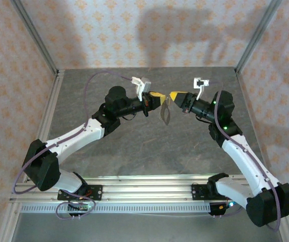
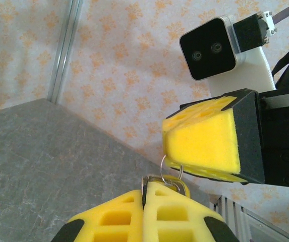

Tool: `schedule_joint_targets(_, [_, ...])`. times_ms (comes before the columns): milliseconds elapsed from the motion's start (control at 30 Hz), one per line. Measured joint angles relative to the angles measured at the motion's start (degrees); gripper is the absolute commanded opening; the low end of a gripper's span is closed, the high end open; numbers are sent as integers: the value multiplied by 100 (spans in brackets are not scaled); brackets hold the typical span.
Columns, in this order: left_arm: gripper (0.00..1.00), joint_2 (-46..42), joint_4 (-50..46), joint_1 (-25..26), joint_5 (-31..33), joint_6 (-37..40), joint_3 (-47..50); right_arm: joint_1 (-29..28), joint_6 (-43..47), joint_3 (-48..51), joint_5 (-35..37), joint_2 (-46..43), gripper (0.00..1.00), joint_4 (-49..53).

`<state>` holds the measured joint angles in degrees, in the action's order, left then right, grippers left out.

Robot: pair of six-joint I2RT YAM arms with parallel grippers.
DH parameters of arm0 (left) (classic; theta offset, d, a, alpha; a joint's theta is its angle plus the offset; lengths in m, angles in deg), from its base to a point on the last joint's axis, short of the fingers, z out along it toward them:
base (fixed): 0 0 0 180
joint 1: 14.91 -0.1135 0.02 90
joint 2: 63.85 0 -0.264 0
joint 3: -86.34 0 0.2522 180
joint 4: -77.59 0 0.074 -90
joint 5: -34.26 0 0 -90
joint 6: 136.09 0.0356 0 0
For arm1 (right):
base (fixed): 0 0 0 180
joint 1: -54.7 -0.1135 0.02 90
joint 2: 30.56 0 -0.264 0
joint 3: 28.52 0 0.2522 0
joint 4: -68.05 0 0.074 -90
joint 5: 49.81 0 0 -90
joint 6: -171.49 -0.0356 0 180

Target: Put the keys on the keyring

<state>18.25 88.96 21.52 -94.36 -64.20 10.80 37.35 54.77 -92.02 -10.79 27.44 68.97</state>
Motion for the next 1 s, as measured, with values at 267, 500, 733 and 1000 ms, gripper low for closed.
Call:
schedule_joint_targets(267, [0, 0, 0, 44, -17, 0, 0, -74, 44, -44, 4, 68, 0, 2])
schedule_joint_targets(500, [0, 0, 0, 48, -26, 0, 0, -90, 129, -63, 70, 79, 0, 50])
schedule_joint_targets(733, [0, 0, -7, 61, -35, 0, 0, -87, 240, -63, 151, 144, 0, 155])
schedule_joint_targets(1000, [0, 0, -22, 61, -37, 0, 0, 44, 256, -63, 146, 179, 0, 168])
